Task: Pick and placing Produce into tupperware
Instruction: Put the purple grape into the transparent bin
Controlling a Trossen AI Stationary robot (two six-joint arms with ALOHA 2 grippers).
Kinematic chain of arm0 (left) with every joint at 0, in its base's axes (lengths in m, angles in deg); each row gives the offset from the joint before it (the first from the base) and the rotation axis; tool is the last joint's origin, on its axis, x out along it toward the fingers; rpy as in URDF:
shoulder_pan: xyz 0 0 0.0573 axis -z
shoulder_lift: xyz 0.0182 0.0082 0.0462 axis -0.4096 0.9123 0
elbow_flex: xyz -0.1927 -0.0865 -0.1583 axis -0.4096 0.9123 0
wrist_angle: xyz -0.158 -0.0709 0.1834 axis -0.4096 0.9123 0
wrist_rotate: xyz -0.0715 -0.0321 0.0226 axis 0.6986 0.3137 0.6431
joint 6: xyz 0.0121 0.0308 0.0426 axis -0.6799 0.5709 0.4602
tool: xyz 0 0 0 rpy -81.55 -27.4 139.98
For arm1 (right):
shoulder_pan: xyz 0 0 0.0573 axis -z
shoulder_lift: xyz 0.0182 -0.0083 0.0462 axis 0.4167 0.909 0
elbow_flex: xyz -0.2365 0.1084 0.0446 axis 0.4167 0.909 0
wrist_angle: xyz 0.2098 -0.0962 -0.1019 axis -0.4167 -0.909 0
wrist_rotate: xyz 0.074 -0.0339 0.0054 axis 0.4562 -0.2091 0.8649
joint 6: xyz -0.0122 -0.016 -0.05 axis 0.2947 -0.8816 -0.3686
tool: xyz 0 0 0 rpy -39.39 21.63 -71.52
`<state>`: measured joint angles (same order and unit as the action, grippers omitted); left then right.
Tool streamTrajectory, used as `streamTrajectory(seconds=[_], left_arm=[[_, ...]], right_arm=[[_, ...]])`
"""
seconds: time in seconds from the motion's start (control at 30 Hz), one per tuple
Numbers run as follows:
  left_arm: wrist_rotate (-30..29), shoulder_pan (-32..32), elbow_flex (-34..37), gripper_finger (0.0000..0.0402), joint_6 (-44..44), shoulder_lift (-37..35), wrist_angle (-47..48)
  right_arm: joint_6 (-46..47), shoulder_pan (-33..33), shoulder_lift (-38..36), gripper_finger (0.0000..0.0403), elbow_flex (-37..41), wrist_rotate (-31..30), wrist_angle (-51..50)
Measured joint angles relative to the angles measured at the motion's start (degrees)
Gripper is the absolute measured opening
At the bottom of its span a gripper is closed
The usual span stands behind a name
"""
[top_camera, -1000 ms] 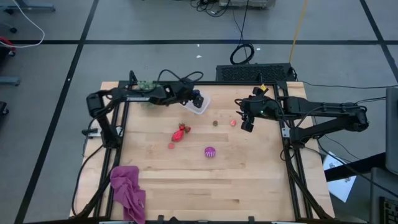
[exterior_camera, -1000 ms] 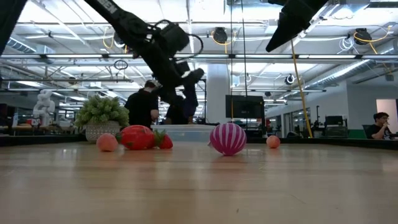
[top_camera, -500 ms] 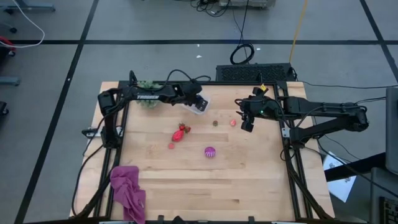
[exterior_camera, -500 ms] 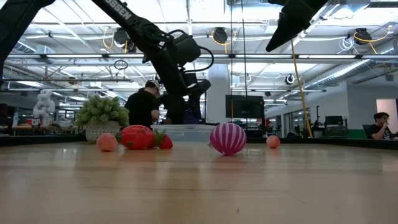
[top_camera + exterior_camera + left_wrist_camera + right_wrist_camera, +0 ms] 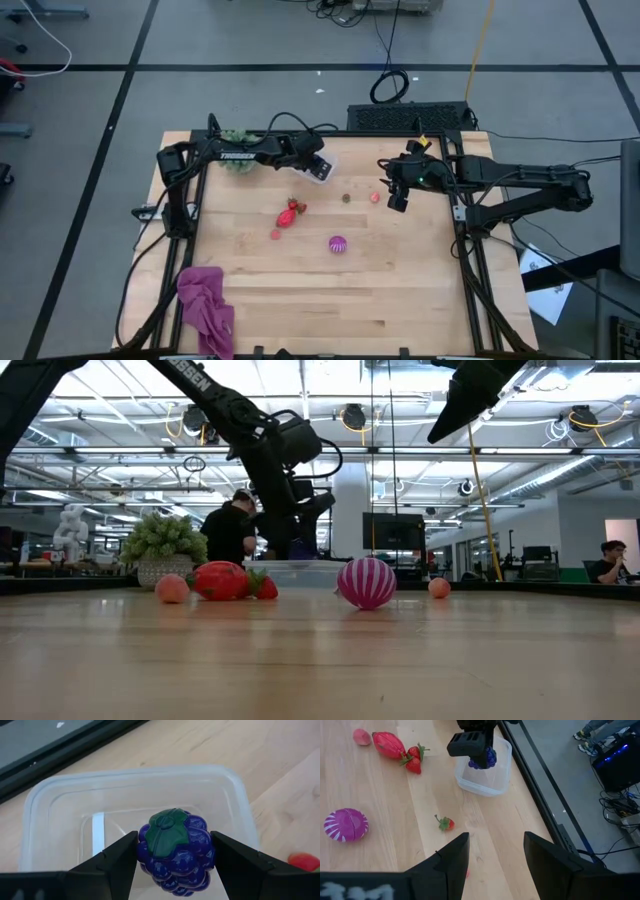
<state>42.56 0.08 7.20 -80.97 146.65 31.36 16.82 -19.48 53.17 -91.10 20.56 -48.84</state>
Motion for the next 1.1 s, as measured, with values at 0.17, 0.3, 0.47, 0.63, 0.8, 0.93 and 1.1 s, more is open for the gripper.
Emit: streamTrajectory(seconds=[0.17, 0.3, 0.47, 0.63, 0.8, 0.93, 1.1], left_arm=[[0.03, -0.19, 0.02, 0.0241, -1.36, 0.54, -0.04], [0.57, -0.41, 0.02, 0.0241, -2.38, 1.55, -0.21], [1.46, -0.5, 0.04, 0.0241, -2.95, 2.01, -0.32], [1.51, -0.73, 0.09, 0.0241, -2.95, 2.1, -0.21], [1.52, -0.68, 0.09, 0.0242, -2.93, 2.1, -0.25], [1.53, -0.7, 0.09, 0.025, -2.99, 2.1, -0.19], [1.51, -0.7, 0.09, 0.028, -3.18, 2.1, -0.24]], right_arm=[[0.02, 0.0, 0.0, 0.018, 0.0, 0.01, 0.0], [0.04, 0.0, 0.0, 0.018, 0.0, 0.0, 0.0], [0.04, -0.02, 0.0, 0.018, 0.0, 0.2, -0.02], [0.05, 0.0, 0.0, 0.018, 0.0, 2.52, -0.02], [0.13, -0.02, 0.01, 0.018, 0.0, 4.95, -0.01], [0.42, -0.02, 0.0, 0.018, 0.0, 5.03, 0.0], [0.42, -0.02, 0.0, 0.018, 0.0, 5.03, 0.0]])
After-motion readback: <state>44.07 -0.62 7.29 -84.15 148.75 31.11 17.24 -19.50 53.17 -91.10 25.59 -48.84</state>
